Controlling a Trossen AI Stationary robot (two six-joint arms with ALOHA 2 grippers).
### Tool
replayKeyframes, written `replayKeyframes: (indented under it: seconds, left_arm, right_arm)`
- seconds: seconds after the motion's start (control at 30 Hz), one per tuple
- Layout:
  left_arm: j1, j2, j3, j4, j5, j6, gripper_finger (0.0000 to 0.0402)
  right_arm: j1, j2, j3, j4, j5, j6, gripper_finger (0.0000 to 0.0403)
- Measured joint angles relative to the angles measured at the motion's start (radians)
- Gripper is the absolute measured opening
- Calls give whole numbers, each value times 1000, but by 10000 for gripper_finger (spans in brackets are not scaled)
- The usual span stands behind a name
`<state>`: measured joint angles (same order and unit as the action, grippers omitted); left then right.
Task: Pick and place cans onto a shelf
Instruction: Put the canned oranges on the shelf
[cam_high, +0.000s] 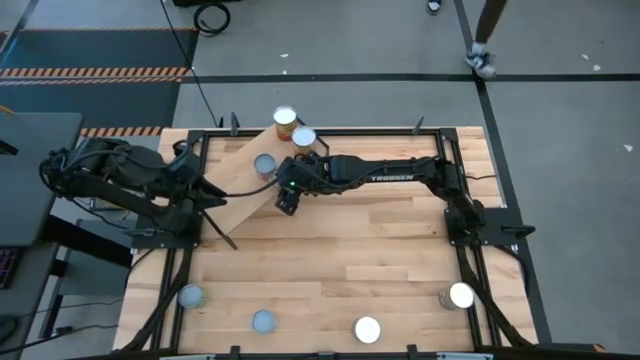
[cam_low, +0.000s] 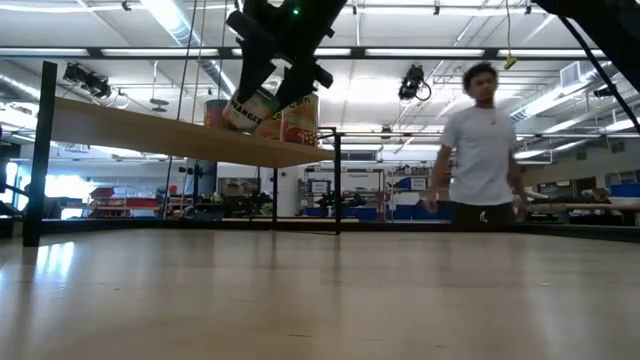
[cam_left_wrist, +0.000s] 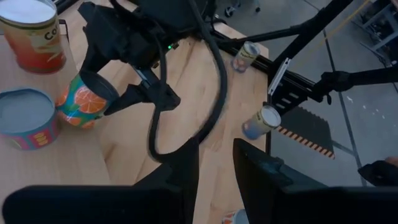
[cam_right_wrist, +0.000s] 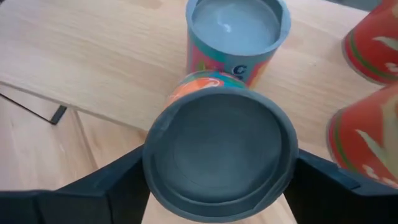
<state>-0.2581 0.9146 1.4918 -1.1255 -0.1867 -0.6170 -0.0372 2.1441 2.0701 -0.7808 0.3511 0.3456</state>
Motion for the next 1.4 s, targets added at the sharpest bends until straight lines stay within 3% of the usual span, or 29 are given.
replayKeyframes:
  seconds: [0.13,0.37,0.6,0.8,1.1,1.4]
  left_arm:
    - [0,0,0,0,0,0,105]
    - [0,0,0,-1,15,1,105]
    - [0,0,0,-1,15,3,105]
    - [0,0,0,-1,15,22,105]
    - [-2,0,0,-1,16,31,105]
    - [-2,-1,0,5,16,33,105]
  right_arm:
    - [-4,0,-34,40,-6,3,342]
    - [-4,-1,-34,82,0,3,344]
    - [-15,-1,-34,133,0,18,320]
    - [-15,10,-44,297,-3,-13,309]
    - [6,67,-48,332,-70,-7,283]
    - [-7,116,-49,437,-21,-62,256]
